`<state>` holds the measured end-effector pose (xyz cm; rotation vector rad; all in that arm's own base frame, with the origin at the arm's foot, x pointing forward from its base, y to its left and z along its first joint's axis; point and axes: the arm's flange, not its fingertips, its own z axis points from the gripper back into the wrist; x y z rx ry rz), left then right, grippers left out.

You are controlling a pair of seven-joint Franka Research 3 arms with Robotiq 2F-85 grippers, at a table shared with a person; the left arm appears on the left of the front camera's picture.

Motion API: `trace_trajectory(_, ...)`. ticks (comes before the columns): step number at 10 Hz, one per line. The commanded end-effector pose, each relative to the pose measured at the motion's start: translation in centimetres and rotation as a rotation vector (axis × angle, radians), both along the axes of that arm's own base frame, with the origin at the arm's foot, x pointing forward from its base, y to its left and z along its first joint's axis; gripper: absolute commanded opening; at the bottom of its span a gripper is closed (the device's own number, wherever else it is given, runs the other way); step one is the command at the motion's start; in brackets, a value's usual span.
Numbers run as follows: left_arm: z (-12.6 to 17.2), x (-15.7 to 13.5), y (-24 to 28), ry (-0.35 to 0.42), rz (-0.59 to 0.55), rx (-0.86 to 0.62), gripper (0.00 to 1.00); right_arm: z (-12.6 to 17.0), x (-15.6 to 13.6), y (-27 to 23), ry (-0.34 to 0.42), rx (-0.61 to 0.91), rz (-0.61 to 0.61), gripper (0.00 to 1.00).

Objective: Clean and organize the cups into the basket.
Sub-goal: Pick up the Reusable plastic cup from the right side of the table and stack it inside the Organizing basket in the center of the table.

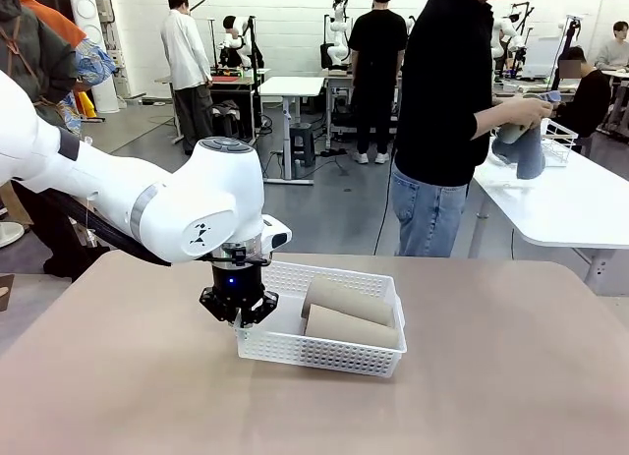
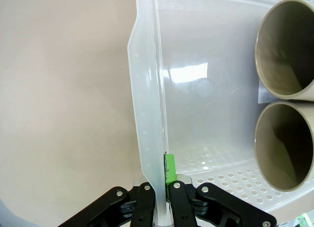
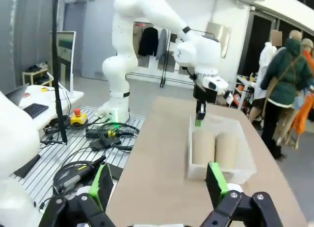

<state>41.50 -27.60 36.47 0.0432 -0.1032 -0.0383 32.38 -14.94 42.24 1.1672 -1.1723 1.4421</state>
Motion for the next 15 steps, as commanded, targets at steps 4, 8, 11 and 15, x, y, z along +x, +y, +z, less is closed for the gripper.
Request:
trace_trajectory(4, 0.1, -0.1, -0.2, -0.009, 0.003, 0.005, 0.00, -7.4, 4.1, -6.8, 0.163, 0.115, -0.277, 1.00)
trace_trajectory(8, 0.1, -0.1, -0.2, -0.009, 0.003, 0.005, 0.00, -9.5, 4.2, -7.3, 0.171, 0.104, -0.299, 1.00)
trace_trajectory(11, 0.1, -0.1, -0.2, -0.009, 0.003, 0.005, 0.00, -9.5, 4.2, -7.3, 0.171, 0.104, -0.299, 1.00)
trace_trajectory(15, 0.1, -0.1, -0.2, -0.009, 0.003, 0.005, 0.00, -9.5, 4.2, -7.3, 0.171, 0.104, -0.299, 1.00)
